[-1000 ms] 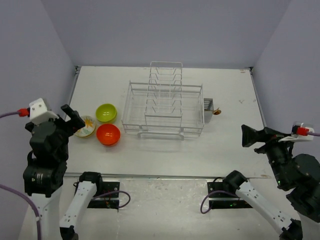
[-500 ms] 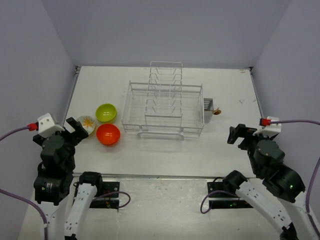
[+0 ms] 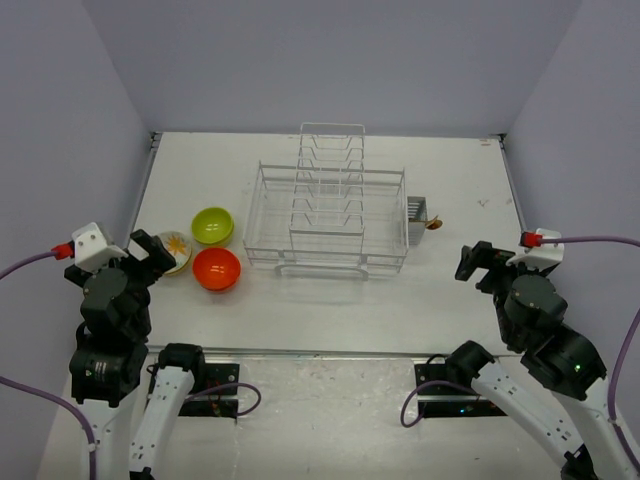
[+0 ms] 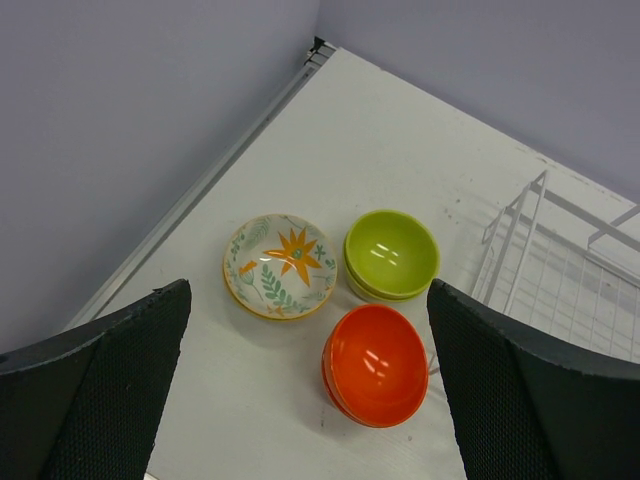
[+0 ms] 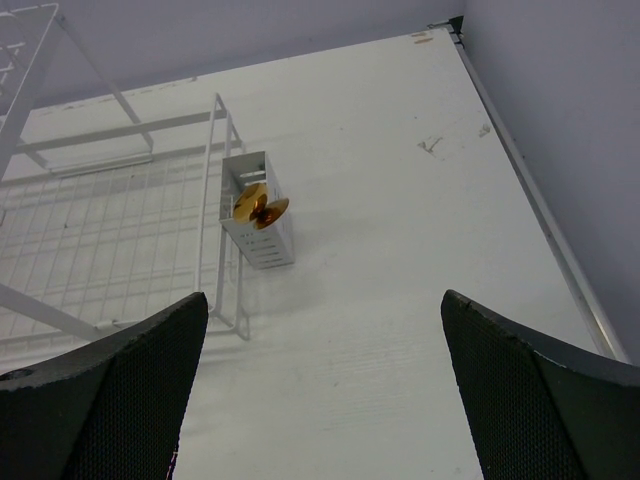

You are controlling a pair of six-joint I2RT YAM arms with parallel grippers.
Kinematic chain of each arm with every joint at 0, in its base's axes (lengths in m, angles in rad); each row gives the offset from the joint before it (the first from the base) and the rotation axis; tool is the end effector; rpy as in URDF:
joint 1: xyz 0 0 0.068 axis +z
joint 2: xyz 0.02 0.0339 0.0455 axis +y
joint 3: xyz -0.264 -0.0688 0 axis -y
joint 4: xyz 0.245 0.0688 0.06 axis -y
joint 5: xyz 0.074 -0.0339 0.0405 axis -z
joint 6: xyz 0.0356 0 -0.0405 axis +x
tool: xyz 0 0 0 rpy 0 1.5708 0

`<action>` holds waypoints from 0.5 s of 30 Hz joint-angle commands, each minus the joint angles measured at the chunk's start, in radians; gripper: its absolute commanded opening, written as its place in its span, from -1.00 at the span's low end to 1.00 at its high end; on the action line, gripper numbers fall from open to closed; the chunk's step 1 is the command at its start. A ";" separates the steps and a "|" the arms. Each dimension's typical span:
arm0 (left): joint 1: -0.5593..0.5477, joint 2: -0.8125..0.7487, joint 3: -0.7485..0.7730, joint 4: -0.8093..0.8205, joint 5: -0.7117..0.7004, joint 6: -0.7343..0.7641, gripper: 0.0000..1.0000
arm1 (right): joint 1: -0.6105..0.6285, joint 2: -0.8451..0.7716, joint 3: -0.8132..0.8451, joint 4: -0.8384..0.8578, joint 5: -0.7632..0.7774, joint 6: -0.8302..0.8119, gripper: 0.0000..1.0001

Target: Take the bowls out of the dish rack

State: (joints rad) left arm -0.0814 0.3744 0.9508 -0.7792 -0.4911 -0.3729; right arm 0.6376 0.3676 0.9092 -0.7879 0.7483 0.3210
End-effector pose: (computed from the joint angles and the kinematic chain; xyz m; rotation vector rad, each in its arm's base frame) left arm 0.0514 0.0126 0.3727 -0.5958 1.6460 0.1039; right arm 0.0544 0.0101 0.3617 0.2422 1.7336 0.0187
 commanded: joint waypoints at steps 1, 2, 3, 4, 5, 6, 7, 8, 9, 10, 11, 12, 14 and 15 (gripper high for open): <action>-0.008 0.017 -0.010 0.050 -0.007 0.026 1.00 | -0.001 0.013 0.007 0.039 0.031 -0.010 0.98; -0.008 0.018 -0.010 0.052 -0.007 0.028 1.00 | 0.000 0.013 0.007 0.041 0.031 -0.008 0.98; -0.008 0.018 -0.012 0.054 -0.004 0.029 1.00 | 0.000 0.014 0.007 0.039 0.033 -0.008 0.98; -0.009 0.018 -0.011 0.055 -0.003 0.029 1.00 | 0.000 0.017 0.008 0.038 0.036 -0.008 0.98; -0.009 0.020 -0.012 0.057 -0.001 0.029 1.00 | -0.001 0.019 0.008 0.035 0.037 -0.007 0.98; -0.009 0.021 -0.012 0.057 -0.001 0.029 1.00 | 0.000 0.021 0.010 0.035 0.043 -0.005 0.98; -0.009 0.021 -0.012 0.058 -0.001 0.029 1.00 | 0.000 0.021 0.010 0.035 0.048 -0.005 0.98; -0.009 0.024 -0.014 0.060 -0.001 0.031 1.00 | 0.000 0.022 0.010 0.035 0.052 -0.003 0.98; -0.009 0.024 -0.015 0.061 -0.001 0.032 1.00 | -0.001 0.024 0.011 0.032 0.060 0.001 0.98; -0.009 0.026 -0.015 0.061 -0.001 0.032 1.00 | -0.001 0.024 0.011 0.032 0.060 0.001 0.98; -0.009 0.026 -0.015 0.061 -0.001 0.034 1.00 | -0.001 0.027 0.011 0.030 0.060 0.000 0.98; -0.009 0.026 -0.015 0.061 -0.003 0.034 1.00 | 0.000 0.028 0.013 0.032 0.062 0.001 0.98; -0.011 0.026 -0.014 0.058 -0.007 0.035 1.00 | -0.001 0.033 0.011 0.032 0.062 0.001 0.98; -0.011 0.024 -0.015 0.060 -0.007 0.035 1.00 | 0.000 0.034 0.010 0.030 0.062 0.003 0.98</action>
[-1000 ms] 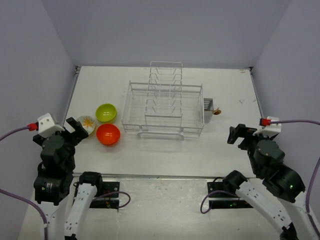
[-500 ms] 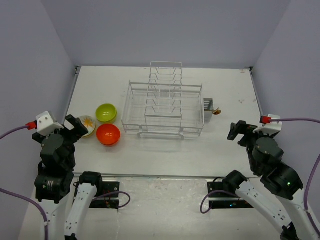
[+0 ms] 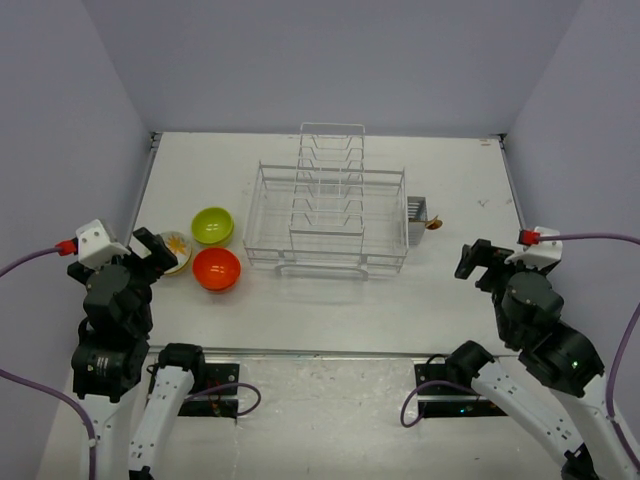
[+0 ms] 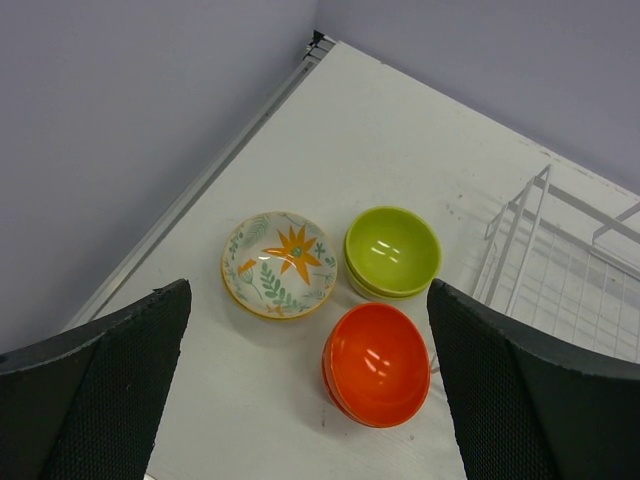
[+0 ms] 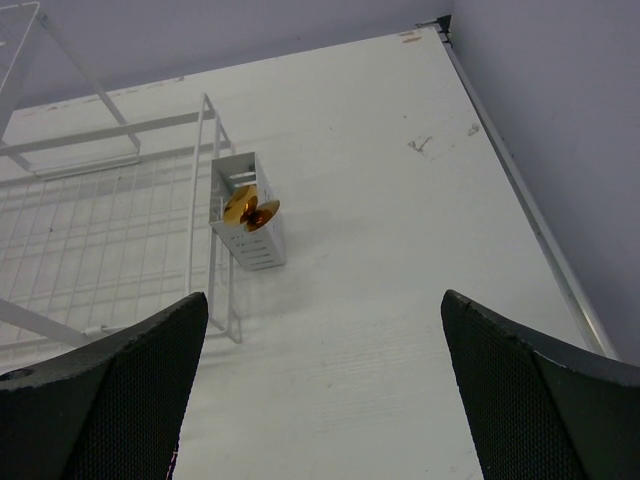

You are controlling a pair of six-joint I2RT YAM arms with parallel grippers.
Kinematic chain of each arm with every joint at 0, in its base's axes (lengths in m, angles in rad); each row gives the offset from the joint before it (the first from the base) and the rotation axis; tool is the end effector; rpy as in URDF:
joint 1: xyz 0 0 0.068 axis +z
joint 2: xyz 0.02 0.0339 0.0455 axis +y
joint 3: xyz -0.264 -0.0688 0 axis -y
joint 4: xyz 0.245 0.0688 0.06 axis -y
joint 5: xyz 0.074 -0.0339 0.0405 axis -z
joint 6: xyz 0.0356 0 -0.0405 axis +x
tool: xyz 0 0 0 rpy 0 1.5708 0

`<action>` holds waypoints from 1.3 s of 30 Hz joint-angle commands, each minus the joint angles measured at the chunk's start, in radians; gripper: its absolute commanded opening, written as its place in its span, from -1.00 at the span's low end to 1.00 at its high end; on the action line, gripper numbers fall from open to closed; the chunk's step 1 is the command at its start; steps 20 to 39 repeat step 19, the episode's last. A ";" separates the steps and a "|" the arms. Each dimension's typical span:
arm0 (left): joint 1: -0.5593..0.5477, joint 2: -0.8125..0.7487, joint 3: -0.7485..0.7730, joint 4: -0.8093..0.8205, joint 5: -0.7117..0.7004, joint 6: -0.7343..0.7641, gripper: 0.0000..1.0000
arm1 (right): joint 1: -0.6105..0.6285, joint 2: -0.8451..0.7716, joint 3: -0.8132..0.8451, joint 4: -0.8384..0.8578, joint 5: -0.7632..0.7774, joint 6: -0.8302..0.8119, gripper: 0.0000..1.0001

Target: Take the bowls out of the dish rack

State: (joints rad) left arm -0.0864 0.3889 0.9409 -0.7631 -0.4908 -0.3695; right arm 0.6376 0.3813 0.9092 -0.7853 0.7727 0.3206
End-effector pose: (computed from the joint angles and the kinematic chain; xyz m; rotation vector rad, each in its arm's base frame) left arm 0.0572 0.0119 0.3711 -0.5884 1.6565 0.1056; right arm 0.0571 0.0113 0.3617 0.2541 1.7356 -0.0095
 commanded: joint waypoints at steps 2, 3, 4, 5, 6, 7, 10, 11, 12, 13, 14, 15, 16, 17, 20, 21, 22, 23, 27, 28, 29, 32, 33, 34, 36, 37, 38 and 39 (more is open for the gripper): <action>-0.007 0.010 -0.007 0.045 -0.009 0.035 1.00 | 0.000 0.024 0.011 0.027 0.034 0.003 0.97; -0.009 0.010 -0.007 0.045 -0.009 0.035 1.00 | 0.000 0.024 0.013 0.026 0.036 0.003 0.98; -0.009 0.010 -0.007 0.045 -0.009 0.035 1.00 | 0.000 0.027 0.013 0.026 0.036 0.003 0.98; -0.009 0.010 -0.007 0.045 -0.009 0.035 1.00 | -0.001 0.027 0.014 0.026 0.036 0.003 0.98; -0.009 0.010 -0.007 0.047 -0.009 0.035 1.00 | 0.000 0.028 0.014 0.026 0.036 0.002 0.98; -0.009 0.010 -0.007 0.045 -0.009 0.035 1.00 | 0.000 0.027 0.014 0.027 0.036 0.000 0.98; -0.010 0.011 -0.007 0.047 -0.006 0.035 1.00 | 0.000 0.030 0.014 0.032 0.036 0.000 0.98; -0.010 0.011 -0.007 0.048 -0.003 0.035 1.00 | 0.000 0.033 0.016 0.031 0.036 0.003 0.98; -0.012 0.011 -0.007 0.050 -0.003 0.035 1.00 | 0.000 0.036 0.016 0.029 0.033 0.005 0.98; -0.012 0.013 -0.005 0.050 -0.003 0.035 1.00 | 0.000 0.034 0.017 0.029 0.031 0.005 0.98; -0.012 0.013 -0.005 0.051 -0.005 0.035 1.00 | -0.001 0.036 0.017 0.027 0.031 0.003 0.98; -0.012 0.015 -0.004 0.051 -0.006 0.035 1.00 | -0.001 0.036 0.017 0.026 0.022 0.000 0.97; -0.012 0.016 -0.001 0.051 -0.012 0.030 1.00 | 0.000 0.037 0.016 0.026 0.014 -0.005 0.98; -0.013 0.018 0.001 0.053 -0.017 0.030 1.00 | 0.000 0.039 0.014 0.026 0.013 -0.005 0.98; -0.021 0.022 0.009 0.051 -0.032 0.029 1.00 | 0.000 0.039 0.017 0.023 0.020 -0.003 0.98; -0.021 0.022 0.009 0.051 -0.032 0.029 1.00 | 0.000 0.039 0.017 0.023 0.020 -0.003 0.98; -0.021 0.022 0.009 0.051 -0.032 0.029 1.00 | 0.000 0.039 0.017 0.023 0.020 -0.003 0.98; -0.021 0.022 0.009 0.051 -0.032 0.029 1.00 | 0.000 0.039 0.017 0.023 0.020 -0.003 0.98; -0.021 0.022 0.009 0.051 -0.032 0.029 1.00 | 0.000 0.039 0.017 0.023 0.020 -0.003 0.98; -0.021 0.022 0.009 0.051 -0.032 0.029 1.00 | 0.000 0.039 0.017 0.023 0.020 -0.003 0.98; -0.021 0.022 0.009 0.051 -0.032 0.029 1.00 | 0.000 0.039 0.017 0.023 0.020 -0.003 0.98; -0.021 0.022 0.009 0.051 -0.032 0.029 1.00 | 0.000 0.039 0.017 0.023 0.020 -0.003 0.98; -0.021 0.022 0.009 0.051 -0.032 0.029 1.00 | 0.000 0.039 0.017 0.023 0.020 -0.003 0.98; -0.021 0.022 0.009 0.051 -0.032 0.029 1.00 | 0.000 0.039 0.017 0.023 0.020 -0.003 0.98; -0.021 0.022 0.009 0.051 -0.032 0.029 1.00 | 0.000 0.039 0.017 0.023 0.020 -0.003 0.98; -0.021 0.022 0.009 0.051 -0.032 0.029 1.00 | 0.000 0.039 0.017 0.023 0.020 -0.003 0.98; -0.021 0.022 0.009 0.051 -0.032 0.029 1.00 | 0.000 0.039 0.017 0.023 0.020 -0.003 0.98; -0.021 0.022 0.009 0.051 -0.032 0.029 1.00 | 0.000 0.039 0.017 0.023 0.020 -0.003 0.98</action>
